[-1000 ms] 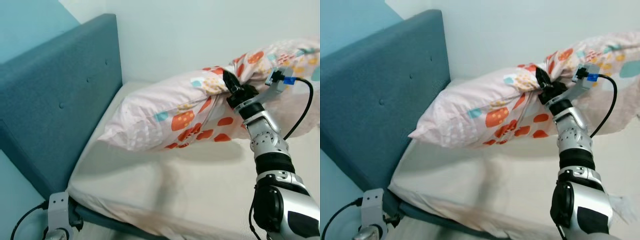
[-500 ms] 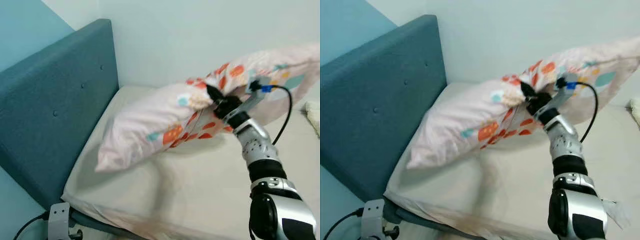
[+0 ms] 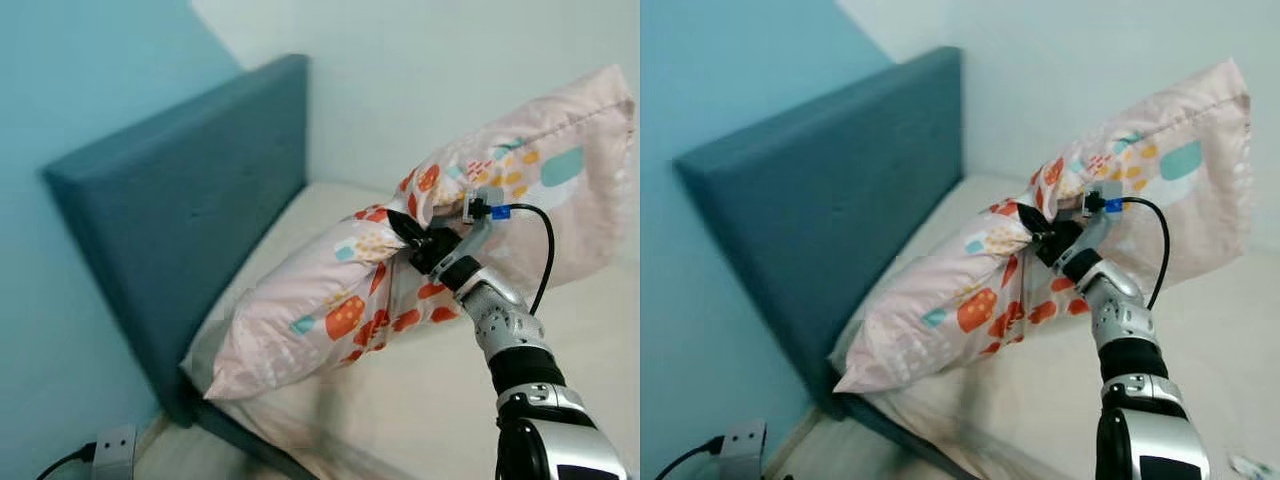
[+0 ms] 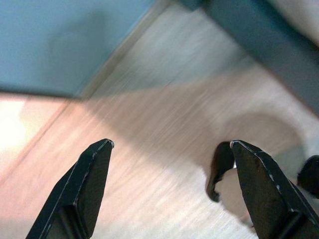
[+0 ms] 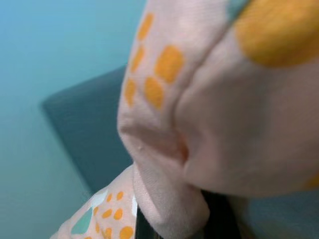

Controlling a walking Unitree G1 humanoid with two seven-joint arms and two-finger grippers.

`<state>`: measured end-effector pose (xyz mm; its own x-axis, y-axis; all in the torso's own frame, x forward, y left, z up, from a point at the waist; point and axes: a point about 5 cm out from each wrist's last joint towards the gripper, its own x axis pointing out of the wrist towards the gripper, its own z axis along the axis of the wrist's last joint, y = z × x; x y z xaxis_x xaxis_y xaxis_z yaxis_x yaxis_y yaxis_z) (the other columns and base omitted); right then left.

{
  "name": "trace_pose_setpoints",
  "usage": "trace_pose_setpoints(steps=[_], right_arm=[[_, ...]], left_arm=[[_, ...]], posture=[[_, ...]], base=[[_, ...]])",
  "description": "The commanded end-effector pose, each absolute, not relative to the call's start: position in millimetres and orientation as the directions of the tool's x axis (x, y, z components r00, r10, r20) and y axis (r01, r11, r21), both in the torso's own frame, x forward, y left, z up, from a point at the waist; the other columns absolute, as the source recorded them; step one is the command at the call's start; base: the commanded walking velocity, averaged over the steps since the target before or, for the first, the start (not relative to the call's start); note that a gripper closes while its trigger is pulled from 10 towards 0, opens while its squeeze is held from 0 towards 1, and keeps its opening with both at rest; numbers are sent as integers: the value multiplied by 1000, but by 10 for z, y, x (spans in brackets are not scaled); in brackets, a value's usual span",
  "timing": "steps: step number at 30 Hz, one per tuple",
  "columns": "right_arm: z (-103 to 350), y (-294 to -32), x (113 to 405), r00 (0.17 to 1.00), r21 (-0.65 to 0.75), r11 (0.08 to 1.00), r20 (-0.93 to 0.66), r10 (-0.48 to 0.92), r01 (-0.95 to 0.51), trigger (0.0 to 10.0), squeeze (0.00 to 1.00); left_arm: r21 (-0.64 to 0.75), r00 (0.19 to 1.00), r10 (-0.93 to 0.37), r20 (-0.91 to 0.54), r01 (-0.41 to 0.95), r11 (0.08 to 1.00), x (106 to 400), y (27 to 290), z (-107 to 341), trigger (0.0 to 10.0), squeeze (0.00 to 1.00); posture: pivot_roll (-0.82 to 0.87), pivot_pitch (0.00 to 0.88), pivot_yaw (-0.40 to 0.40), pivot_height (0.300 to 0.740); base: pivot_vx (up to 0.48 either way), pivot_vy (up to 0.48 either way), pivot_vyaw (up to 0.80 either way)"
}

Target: Clean up the room

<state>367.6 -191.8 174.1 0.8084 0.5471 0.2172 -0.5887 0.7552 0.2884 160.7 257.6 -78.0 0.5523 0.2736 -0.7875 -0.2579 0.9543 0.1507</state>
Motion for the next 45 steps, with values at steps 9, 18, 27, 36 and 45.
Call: trace_pose_setpoints(steps=[9,18,27,36,45], right_arm=[[1902,-2003,3651,789,273,743,291,541,-610,10000,0],[1869,-2034,3645,803,307,745,298,516,-593,10000,0],[1788,-2183,3736,915,354,845,203,348,-400,10000,0],[1769,-2202,3746,931,360,859,179,319,-364,10000,0],[1757,-2171,3760,931,360,858,170,325,-365,10000,0]], left_arm=[[142,537,249,-806,-233,962,1567,2535,-812,10000,0],[131,546,241,-802,-234,963,1596,2514,-806,10000,0],[111,562,225,-796,-230,967,1638,2500,-791,10000,0],[105,568,201,-798,-198,975,1660,2492,-783,10000,0],[116,566,233,-791,-236,965,1683,2505,-771,10000,0]], posture=[[-4,0,-58,740],[-4,0,-57,740],[-2,0,-55,740],[-5,0,-54,740],[-6,0,-55,740]], base=[[0,0,722],[0,0,719],[0,0,405],[0,-107,0],[0,-373,0]])
